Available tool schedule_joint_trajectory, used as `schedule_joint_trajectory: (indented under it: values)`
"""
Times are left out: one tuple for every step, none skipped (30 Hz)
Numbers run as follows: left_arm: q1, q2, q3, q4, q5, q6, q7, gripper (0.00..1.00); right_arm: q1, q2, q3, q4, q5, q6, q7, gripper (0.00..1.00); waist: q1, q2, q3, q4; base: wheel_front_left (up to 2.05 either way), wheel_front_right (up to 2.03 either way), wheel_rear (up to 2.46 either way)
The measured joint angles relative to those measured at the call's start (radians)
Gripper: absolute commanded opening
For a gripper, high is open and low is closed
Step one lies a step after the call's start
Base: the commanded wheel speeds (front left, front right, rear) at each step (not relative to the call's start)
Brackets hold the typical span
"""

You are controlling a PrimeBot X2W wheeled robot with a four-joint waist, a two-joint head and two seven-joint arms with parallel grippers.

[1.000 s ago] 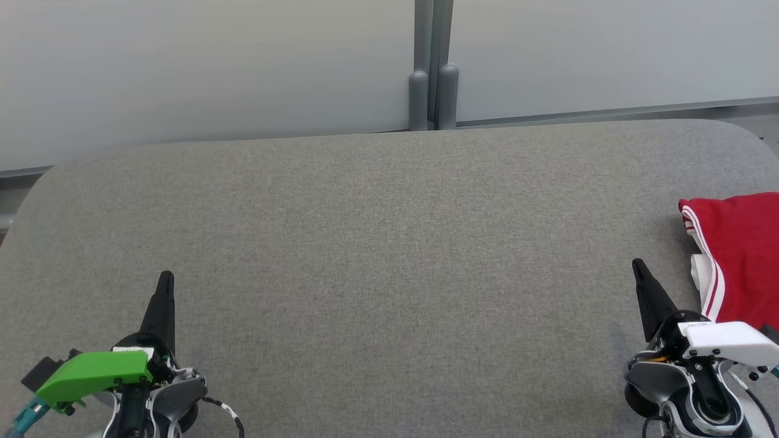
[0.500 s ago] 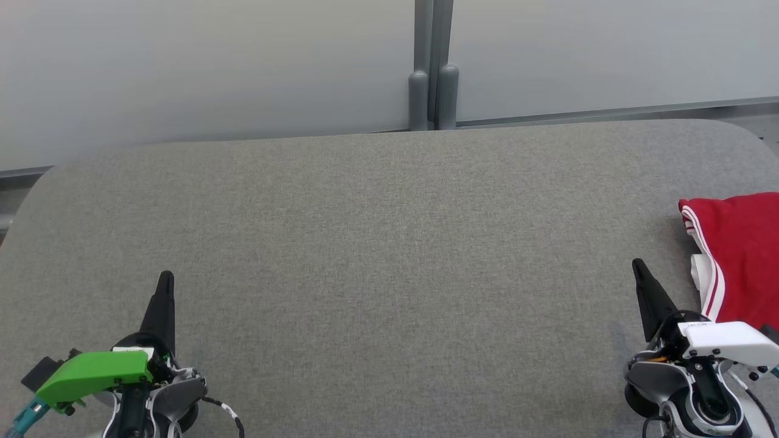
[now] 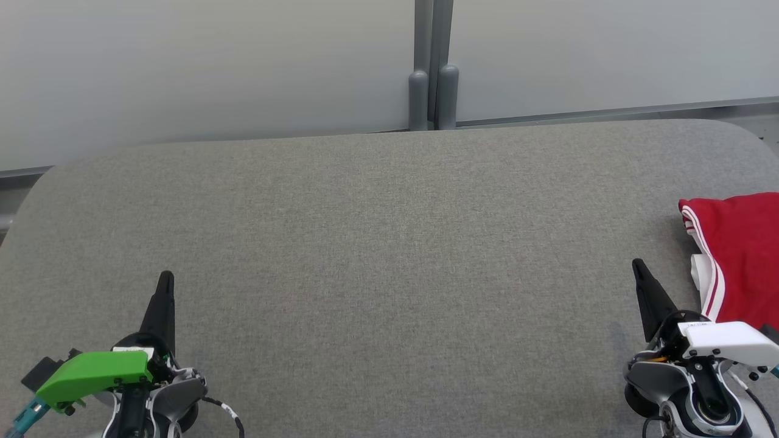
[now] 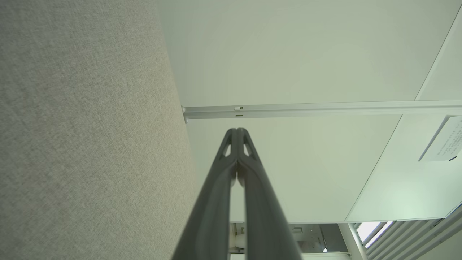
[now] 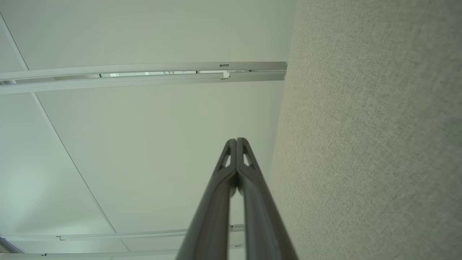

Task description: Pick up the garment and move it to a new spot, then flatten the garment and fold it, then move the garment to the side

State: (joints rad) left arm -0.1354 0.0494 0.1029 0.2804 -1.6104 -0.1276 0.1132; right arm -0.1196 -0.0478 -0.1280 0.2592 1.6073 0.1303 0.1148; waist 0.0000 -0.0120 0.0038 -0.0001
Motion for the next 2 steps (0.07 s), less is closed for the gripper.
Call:
schedule_joint_trajectory:
  values:
    - [0.0,0.0,0.0,0.0,0.0,0.0,0.0,0.0,0.0,0.0,0.0,0.0,0.0,0.0,0.0,0.0,0.0,0.0,0.0,0.0,0.0,0.0,0.0]
    - [0.0,0.0,0.0,0.0,0.0,0.0,0.0,0.0,0.0,0.0,0.0,0.0,0.0,0.0,0.0,0.0,0.0,0.0,0.0,0.0,0.0,0.0,0.0]
